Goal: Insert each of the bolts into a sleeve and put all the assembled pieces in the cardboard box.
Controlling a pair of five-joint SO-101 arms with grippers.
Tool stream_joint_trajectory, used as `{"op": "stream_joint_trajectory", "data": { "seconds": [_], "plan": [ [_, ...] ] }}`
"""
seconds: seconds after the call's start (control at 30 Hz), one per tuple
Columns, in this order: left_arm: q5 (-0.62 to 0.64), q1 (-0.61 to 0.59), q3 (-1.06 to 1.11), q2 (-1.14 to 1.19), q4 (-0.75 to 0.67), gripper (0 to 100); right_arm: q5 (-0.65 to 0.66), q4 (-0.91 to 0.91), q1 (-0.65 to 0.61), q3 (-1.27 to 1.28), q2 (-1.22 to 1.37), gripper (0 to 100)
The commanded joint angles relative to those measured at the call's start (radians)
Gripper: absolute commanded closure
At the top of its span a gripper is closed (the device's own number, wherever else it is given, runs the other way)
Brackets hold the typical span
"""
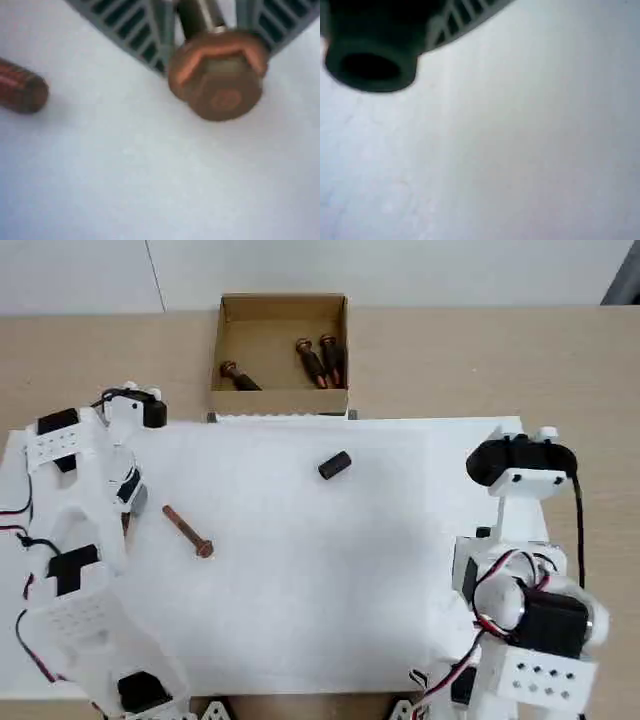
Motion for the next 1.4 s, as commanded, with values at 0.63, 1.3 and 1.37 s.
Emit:
{"op": "stream_joint_trajectory", "data": {
  "seconds": [0.63, 1.3, 1.37],
  "plan": [
    [-0.003, 0.017, -0.025, -0.509, 0.19, 99, 0.13, 0.105, 0.005, -0.203, -0.01, 99.1],
    [0.167, 0.196, 0.355, -1.318, 0.172, 99, 0.123, 0.091, 0.007, -0.135, -0.387, 99.5],
    [0.219, 0.198, 0.453, -1.418, 0.097, 99, 0.123, 0.048, 0.007, -0.092, -0.427, 99.6]
  ]
}}
